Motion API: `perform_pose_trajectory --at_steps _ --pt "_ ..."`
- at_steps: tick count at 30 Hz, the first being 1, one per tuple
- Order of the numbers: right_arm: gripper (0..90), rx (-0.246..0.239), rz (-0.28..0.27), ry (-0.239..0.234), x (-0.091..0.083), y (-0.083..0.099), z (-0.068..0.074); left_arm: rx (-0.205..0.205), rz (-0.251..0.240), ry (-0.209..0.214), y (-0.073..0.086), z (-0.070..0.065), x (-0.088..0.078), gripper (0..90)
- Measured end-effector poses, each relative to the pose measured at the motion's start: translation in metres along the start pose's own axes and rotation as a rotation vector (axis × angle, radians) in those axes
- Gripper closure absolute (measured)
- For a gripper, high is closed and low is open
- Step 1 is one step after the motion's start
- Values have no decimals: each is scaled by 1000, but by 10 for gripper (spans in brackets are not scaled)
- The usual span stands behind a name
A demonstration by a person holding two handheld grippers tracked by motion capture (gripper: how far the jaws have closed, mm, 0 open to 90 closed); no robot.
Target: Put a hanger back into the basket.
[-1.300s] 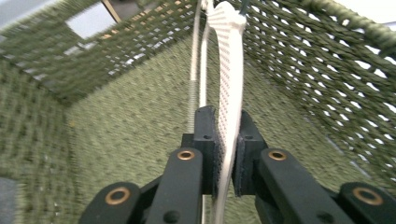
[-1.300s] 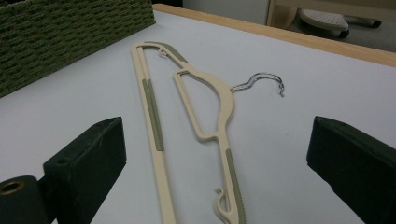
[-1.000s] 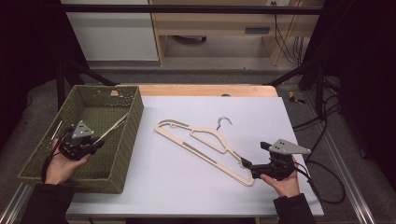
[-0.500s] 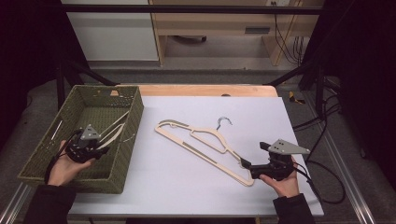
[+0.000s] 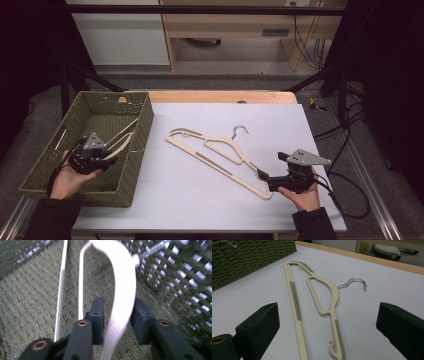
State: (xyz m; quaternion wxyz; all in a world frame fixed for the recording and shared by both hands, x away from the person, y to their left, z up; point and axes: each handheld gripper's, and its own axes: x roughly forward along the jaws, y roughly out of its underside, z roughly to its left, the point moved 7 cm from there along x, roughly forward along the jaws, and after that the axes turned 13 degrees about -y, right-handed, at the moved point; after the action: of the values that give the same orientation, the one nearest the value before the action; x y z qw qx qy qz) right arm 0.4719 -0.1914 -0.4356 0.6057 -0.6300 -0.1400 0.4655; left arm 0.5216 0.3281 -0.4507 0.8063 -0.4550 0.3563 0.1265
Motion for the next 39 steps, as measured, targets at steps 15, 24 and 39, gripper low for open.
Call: perform_pose_trajectory --at_steps 15,24,39 --pt "74 -23 -14 13 3 -6 1 -231 -322 -9 -34 15 -54 283" --pt "121 26 -6 -24 13 -11 -2 -262 -474 42 -67 -26 -81 186" --pt "204 2 150 24 55 -2 -21 -240 -493 173 -88 -118 -67 91"
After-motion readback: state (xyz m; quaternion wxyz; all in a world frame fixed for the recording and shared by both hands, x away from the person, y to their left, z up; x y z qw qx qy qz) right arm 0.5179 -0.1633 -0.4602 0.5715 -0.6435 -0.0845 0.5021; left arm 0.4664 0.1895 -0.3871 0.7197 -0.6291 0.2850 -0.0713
